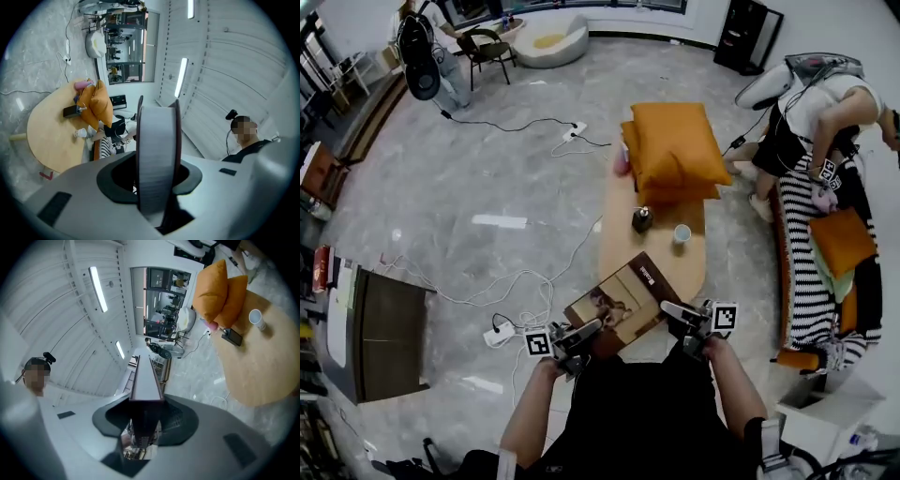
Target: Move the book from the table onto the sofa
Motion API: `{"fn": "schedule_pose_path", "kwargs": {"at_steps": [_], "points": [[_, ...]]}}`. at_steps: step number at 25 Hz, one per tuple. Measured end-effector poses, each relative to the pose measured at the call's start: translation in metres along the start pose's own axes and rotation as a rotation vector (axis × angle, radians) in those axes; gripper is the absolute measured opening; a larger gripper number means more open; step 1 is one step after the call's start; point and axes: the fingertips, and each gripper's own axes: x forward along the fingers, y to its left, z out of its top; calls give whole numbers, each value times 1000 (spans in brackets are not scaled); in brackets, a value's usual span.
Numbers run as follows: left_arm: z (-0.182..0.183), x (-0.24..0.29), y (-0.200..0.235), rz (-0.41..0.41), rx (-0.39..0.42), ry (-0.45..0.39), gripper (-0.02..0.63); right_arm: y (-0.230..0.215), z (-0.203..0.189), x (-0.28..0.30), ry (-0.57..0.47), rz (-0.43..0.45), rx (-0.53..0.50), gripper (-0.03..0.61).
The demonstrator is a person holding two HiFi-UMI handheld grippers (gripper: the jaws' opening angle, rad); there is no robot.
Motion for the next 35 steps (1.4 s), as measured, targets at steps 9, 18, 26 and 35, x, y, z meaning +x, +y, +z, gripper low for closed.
{"fn": "schedule_pose_path", "kwargs": {"at_steps": [9, 18, 26, 35], "points": [[-11, 2, -38, -7, -53, 108, 147, 34, -26, -21, -114, -30, 15, 149], [-77, 85, -46, -11, -43, 183, 147, 46, -21, -133, -234, -40, -6, 149], [-167, 184, -45, -54, -90, 308, 147, 57, -16, -272, -399, -74, -46, 149], [-248, 275, -65, -107, -98, 523, 147, 77, -34, -398, -629, -92, -78, 149]]}}
